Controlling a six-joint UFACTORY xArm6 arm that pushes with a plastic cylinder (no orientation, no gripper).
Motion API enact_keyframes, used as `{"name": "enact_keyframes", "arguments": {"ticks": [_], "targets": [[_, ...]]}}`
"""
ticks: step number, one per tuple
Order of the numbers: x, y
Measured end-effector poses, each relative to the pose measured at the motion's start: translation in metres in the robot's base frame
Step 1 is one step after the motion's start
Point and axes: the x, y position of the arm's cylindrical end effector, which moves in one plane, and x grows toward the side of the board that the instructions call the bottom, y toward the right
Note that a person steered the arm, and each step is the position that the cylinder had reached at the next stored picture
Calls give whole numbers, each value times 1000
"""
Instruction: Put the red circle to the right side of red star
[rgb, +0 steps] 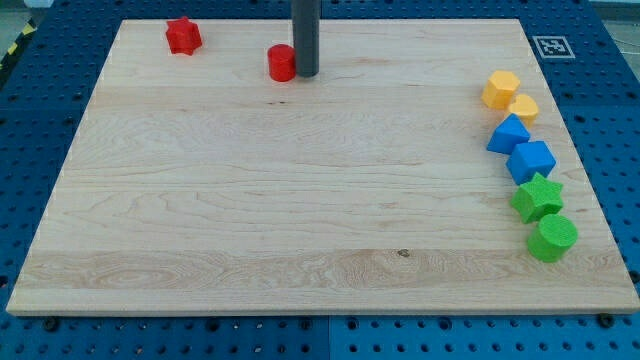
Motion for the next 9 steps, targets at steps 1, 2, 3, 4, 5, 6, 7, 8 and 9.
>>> {"name": "enact_keyframes", "arguments": {"ticks": [1, 2, 3, 4, 5, 6, 7, 8, 9], "targets": [[1, -26], [9, -43], [37, -56], [28, -64], [3, -64], [-2, -64], [-2, -40], [-7, -39], [-19, -67]]}}
